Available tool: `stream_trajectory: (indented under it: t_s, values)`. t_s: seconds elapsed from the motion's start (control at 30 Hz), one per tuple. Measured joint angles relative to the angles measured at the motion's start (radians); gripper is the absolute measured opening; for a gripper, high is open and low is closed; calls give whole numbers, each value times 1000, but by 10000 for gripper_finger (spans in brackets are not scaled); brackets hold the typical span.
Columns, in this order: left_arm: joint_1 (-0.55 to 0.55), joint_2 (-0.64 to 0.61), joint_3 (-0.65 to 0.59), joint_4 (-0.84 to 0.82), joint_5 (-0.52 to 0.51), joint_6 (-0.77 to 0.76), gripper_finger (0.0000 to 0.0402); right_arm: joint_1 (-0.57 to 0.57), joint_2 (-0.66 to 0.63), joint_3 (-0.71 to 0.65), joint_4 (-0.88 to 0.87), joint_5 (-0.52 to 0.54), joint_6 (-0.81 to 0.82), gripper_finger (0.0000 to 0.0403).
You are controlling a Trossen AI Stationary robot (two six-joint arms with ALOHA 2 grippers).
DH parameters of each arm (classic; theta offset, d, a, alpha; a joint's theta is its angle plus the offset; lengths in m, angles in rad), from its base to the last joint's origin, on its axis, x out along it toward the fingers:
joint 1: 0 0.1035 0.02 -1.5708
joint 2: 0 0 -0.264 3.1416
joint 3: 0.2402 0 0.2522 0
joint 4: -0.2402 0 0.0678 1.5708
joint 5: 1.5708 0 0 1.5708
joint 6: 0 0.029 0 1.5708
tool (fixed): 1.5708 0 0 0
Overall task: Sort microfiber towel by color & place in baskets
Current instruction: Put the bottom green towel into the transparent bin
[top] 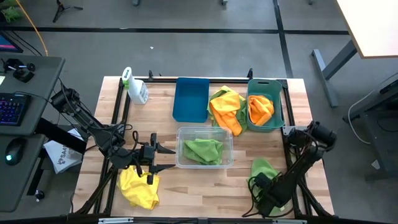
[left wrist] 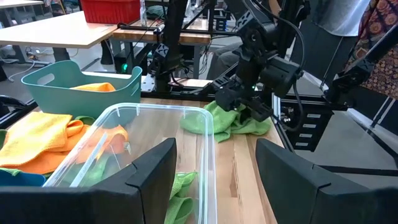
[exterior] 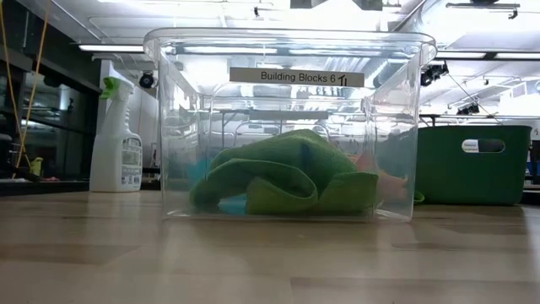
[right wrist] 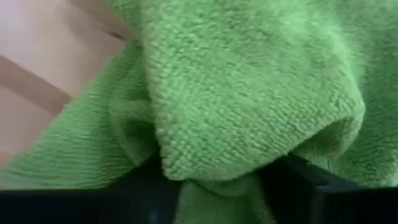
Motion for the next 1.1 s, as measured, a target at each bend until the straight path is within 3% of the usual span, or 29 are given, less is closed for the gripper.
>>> stream_trajectory:
  t_s: [0.13, 0.17, 0.3, 0.47, 0.57, 0.67, 0.87, 1.0, 1.1]
  values:
    - [0, 0, 0, 0, 0, 0, 209, 0, 19, 4, 1, 37, -15, 42]
    - [0, 0, 0, 0, 0, 0, 209, -1, 22, 13, -26, 62, -19, 23]
    - [0, 0, 0, 20, 0, 29, 209, -27, 38, 136, -276, 166, -70, 13]
    - [0, 0, 1, 115, 0, 112, 209, -44, 28, 447, -637, 428, -108, 5]
    - [0, 0, 1, 171, -1, 171, 209, -49, -20, 564, -596, 725, -175, 4]
    - [0, -1, 2, 213, -1, 242, 209, -73, -38, 665, -614, 918, -260, 2]
    - [0, -13, 16, 248, -6, 306, 209, -146, -46, 878, -617, 1207, -555, 1]
    - [0, -13, 38, 249, -6, 346, 209, -206, -46, 1001, -548, 1335, -773, 1]
    - [0, -13, 43, 256, -5, 353, 209, -262, -47, 1045, -442, 1372, -932, 1]
